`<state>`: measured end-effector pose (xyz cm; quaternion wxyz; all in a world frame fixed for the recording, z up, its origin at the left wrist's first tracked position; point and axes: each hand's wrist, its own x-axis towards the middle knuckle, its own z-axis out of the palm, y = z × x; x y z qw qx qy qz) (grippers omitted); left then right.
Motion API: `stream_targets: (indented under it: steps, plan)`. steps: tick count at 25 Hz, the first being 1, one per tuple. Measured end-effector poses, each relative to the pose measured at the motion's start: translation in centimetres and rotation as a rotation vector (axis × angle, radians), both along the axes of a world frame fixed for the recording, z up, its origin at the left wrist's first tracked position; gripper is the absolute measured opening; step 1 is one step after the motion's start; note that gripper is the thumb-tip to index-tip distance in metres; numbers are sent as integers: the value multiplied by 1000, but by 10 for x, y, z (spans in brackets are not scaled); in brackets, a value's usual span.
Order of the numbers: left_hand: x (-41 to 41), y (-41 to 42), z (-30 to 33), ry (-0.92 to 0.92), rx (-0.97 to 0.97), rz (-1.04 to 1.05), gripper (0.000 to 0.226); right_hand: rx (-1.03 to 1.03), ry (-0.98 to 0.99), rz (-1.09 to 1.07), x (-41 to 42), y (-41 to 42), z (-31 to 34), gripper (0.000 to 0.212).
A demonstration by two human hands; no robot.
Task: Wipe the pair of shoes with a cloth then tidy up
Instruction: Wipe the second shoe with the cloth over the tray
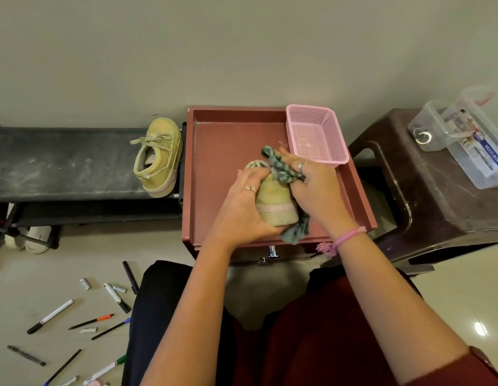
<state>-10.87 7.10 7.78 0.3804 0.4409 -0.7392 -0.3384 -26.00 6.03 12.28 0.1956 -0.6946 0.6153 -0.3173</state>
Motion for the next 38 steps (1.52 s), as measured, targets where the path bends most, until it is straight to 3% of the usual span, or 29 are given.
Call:
stream_targets:
  steps: [3, 8, 12, 17, 20, 23, 26, 28, 30, 35, 38]
  plan:
    - [3, -2, 0, 51, 26, 66, 91, -43, 24, 35, 5, 18, 1, 64]
    - [15, -5, -1, 77, 85, 93, 80, -253, 340, 161, 13, 72, -24, 46]
    - [16, -5, -2, 132, 67, 163, 73, -280, 566, 279, 3, 84, -30, 55]
    - [20, -5, -2, 145, 56, 174, 79, -257, 366, 170, 16, 67, -31, 55]
    - [22, -3, -3, 148, 30, 151, 90, 27, 92, 68, 21, 32, -9, 66]
    - [26, -1, -4, 128, 24, 164, 91, 180, 14, 202, 10, 11, 5, 72]
    - [30, -2, -4, 126, 44, 208, 87, -17, 324, 252, 24, 31, -2, 75]
    - [30, -5, -4, 140, 77, 227, 73, -206, 529, 261, 35, 59, -17, 61]
    - [29, -5, -4, 136, 98, 246, 66, -268, 606, 269, 32, 78, -31, 52]
    - [30, -5, -7, 169, 66, 261, 73, -274, 362, 216, 32, 78, -44, 44]
    - [34, -2, -8, 152, 41, 222, 87, -77, 57, 40, 45, 61, -32, 61]
